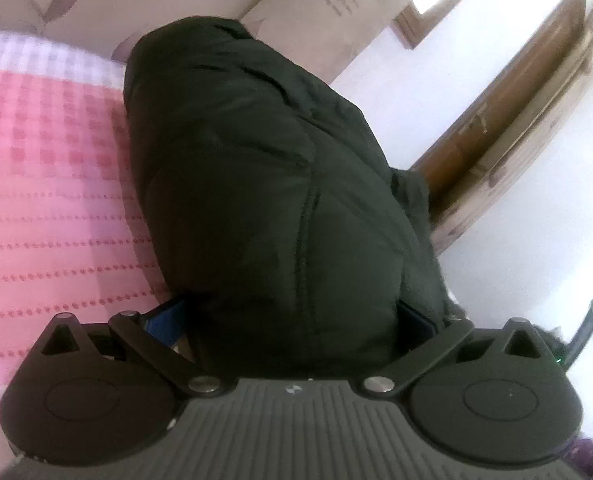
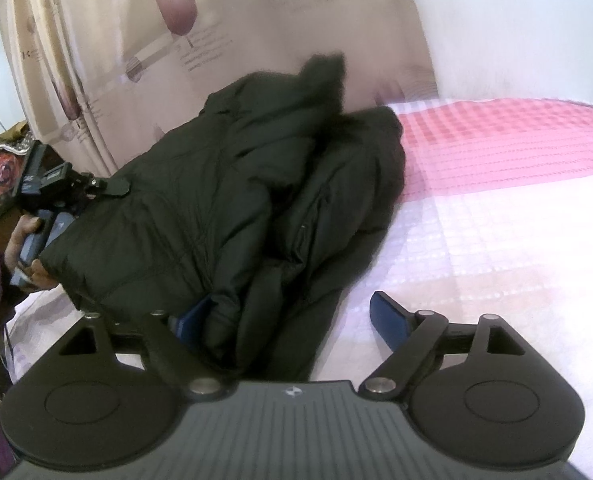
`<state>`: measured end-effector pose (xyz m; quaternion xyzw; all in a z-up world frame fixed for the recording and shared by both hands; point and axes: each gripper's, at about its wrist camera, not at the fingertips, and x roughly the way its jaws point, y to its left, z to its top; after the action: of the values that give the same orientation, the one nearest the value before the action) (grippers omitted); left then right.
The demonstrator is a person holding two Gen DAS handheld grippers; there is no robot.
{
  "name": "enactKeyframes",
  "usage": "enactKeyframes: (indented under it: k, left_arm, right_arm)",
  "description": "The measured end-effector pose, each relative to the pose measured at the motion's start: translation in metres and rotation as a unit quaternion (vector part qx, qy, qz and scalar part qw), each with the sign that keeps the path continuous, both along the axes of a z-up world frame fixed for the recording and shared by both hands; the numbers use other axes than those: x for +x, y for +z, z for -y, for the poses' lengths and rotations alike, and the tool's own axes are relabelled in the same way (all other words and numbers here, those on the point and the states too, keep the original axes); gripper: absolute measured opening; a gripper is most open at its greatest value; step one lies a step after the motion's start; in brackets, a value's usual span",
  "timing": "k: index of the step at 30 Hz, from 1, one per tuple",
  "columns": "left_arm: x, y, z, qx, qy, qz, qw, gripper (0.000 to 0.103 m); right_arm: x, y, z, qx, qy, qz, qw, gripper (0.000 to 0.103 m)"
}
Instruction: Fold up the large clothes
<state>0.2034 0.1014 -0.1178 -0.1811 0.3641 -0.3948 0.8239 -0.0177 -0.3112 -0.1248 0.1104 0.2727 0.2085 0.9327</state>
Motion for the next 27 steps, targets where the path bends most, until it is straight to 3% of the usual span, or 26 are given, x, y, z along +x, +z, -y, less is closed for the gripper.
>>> enactKeyframes:
  k: [6, 8, 17, 21, 27]
  left_arm:
    - [0.001, -0.024, -0.033, -0.092, -0.003, -0.055, 0.9942, 0.103]
    - [0.005, -0.028, -0.035, -0.102, -0.008, -0.059, 0.993, 0.103]
    - [0.037, -0.024, -0.009, -0.089, -0.012, -0.057, 0.9943, 0.103]
    - [0.031, -0.026, -0.005, -0.082, 0.005, -0.029, 0.9962, 0.103]
    - [0.018, -0.021, 0.0, -0.041, 0.037, -0.011, 0.9984, 0.103]
  right_arm:
    - [0.0, 0.0, -0.001, 0.001, 0.002, -0.002, 1.0, 0.087]
    - [0.0, 0.0, -0.002, 0.001, 0.002, -0.003, 1.0, 0.087]
    - [0.003, 0.0, -0.003, -0.002, 0.004, -0.005, 1.0, 0.09]
    - [0.005, 0.0, -0.004, -0.005, 0.006, -0.008, 1.0, 0.091]
    - [0.018, 0.005, 0.008, 0.051, 0.012, -0.045, 0.998, 0.099]
